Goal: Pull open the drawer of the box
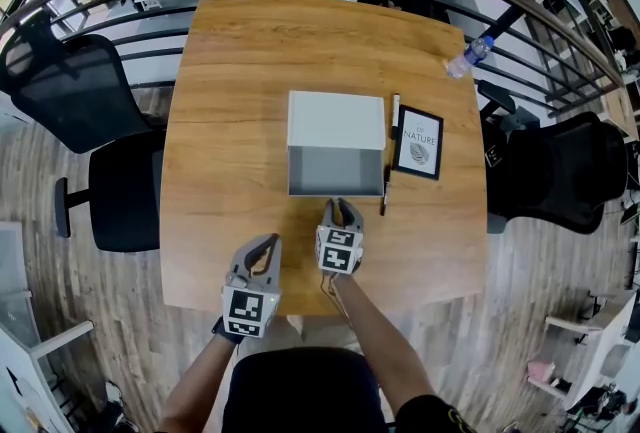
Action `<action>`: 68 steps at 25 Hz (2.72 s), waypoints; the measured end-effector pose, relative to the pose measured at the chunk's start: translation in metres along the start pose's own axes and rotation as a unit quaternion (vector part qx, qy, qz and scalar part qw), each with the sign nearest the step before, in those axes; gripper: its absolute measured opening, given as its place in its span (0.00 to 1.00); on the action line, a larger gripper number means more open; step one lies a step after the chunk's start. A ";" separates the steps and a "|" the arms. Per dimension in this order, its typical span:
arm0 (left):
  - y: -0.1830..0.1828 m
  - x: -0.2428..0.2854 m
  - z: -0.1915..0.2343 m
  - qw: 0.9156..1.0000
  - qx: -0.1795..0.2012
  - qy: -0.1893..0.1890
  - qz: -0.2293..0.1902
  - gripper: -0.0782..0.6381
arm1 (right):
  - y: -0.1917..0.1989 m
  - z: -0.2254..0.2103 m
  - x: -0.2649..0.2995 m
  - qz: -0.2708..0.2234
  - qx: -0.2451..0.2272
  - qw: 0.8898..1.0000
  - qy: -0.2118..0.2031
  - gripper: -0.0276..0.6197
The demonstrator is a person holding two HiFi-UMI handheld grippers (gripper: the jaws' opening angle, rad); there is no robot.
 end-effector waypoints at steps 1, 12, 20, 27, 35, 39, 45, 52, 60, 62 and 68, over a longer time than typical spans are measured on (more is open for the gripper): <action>0.000 0.000 0.000 1.000 0.000 0.000 0.000 0.13 | 0.000 0.001 -0.001 -0.001 0.001 1.000 -0.001 0.15; 0.002 -0.002 -0.004 1.000 -0.001 0.002 -0.001 0.13 | 0.001 0.002 -0.007 -0.006 0.001 1.000 -0.002 0.14; 0.001 -0.005 -0.005 1.000 -0.002 0.002 0.000 0.13 | 0.000 0.006 -0.011 -0.006 0.000 1.000 -0.005 0.14; 0.003 -0.005 -0.003 1.000 -0.004 0.003 0.001 0.13 | 0.004 0.005 -0.011 -0.009 -0.017 1.000 -0.009 0.14; 0.004 0.001 -0.003 1.000 -0.005 0.002 0.004 0.13 | 0.009 -0.001 -0.006 -0.001 -0.021 1.000 -0.009 0.14; 0.005 -0.002 -0.003 1.000 -0.006 0.003 0.004 0.13 | 0.011 0.000 -0.008 -0.001 -0.024 1.000 -0.008 0.14; 0.004 0.001 -0.002 1.000 -0.006 0.002 0.004 0.13 | 0.012 -0.002 -0.007 0.001 -0.023 1.000 -0.007 0.14; 0.005 -0.001 -0.001 1.000 -0.007 0.001 0.005 0.13 | 0.013 -0.001 -0.009 0.001 -0.024 1.000 -0.005 0.14; -0.001 -0.003 0.000 1.000 -0.004 0.006 0.002 0.13 | 0.004 0.003 -0.009 0.005 -0.025 1.000 0.006 0.15; -0.008 -0.008 -0.001 1.000 0.001 0.009 -0.001 0.13 | 0.002 0.003 -0.015 0.004 -0.023 1.000 0.007 0.15; -0.021 -0.025 -0.005 0.999 0.026 0.024 -0.002 0.13 | 0.001 0.001 -0.056 0.002 -0.011 1.000 0.011 0.03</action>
Point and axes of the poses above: the fingertips, and each gripper's own axes: x forward along the fingers, z to its left, y out of its underside, the point moved 10 cm from there along -x, backward along the fingers, and after that the axes turned 15 degrees about x, right-handed, at the moved point
